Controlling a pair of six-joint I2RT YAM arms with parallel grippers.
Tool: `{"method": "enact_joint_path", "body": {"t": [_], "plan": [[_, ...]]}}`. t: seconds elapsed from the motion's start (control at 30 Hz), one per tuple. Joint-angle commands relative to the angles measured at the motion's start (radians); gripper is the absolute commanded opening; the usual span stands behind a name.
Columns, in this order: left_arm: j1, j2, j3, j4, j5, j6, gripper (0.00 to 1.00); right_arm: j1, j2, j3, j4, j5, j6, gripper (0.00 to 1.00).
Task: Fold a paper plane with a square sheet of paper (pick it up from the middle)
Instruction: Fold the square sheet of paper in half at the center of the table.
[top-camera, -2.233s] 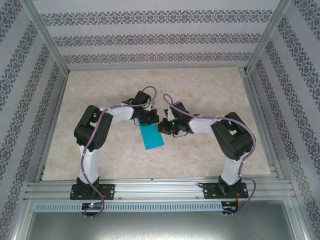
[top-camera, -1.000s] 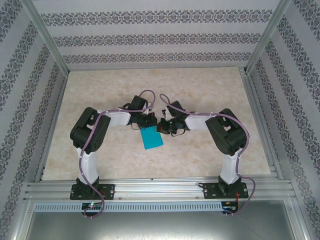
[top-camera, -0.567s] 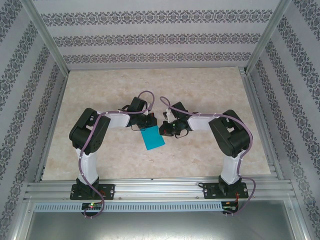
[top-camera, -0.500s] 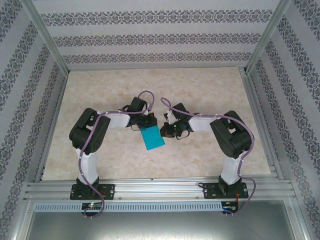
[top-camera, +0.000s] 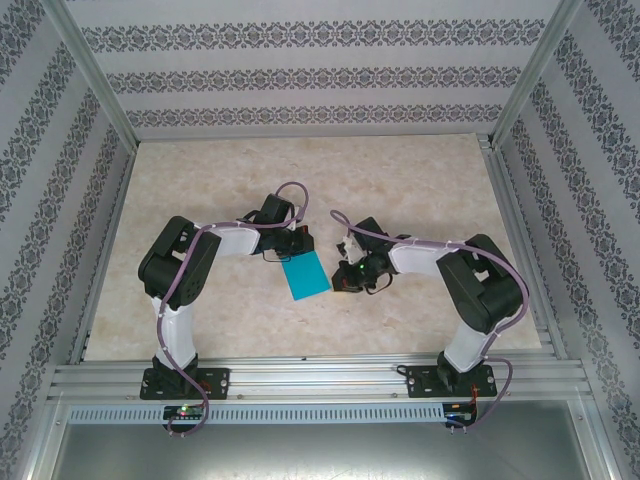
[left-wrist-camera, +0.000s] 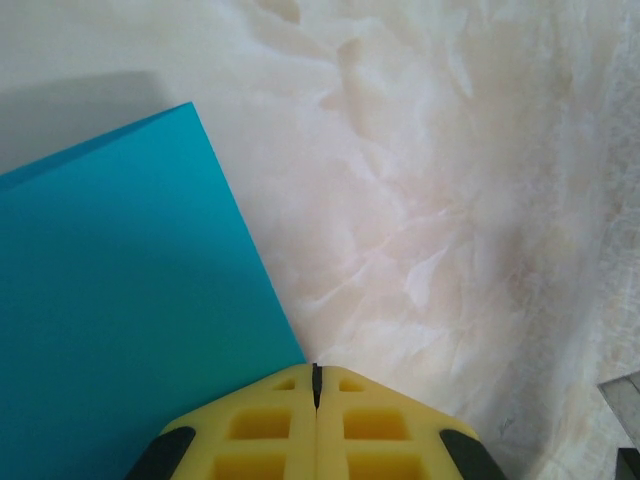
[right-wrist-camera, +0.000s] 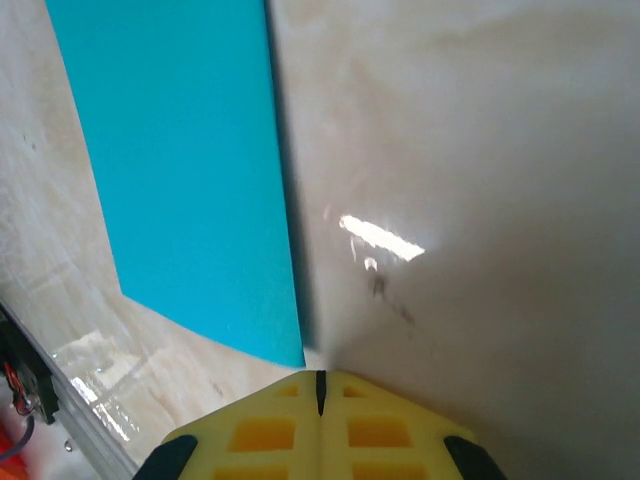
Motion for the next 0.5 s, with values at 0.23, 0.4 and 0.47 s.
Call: {"method": "enact_joint_path", "body": {"t": [0.23, 0.4, 0.47], "plan": [[-0.005, 0.053, -0.038, -0.119, -0.070, 0.009, 0.00, 0.022, 0.030, 0.151, 0.058, 0.036, 0.094, 0.00], [-0.004, 0.049, -0.021, -0.151, -0.060, 0.047, 0.00, 0.040, 0.121, 0.179, 0.133, 0.016, 0.131, 0.00], [-0.005, 0.046, -0.006, -0.182, -0.058, 0.080, 0.00, 0.042, 0.140, 0.180, 0.129, 0.030, 0.130, 0.00]]}}
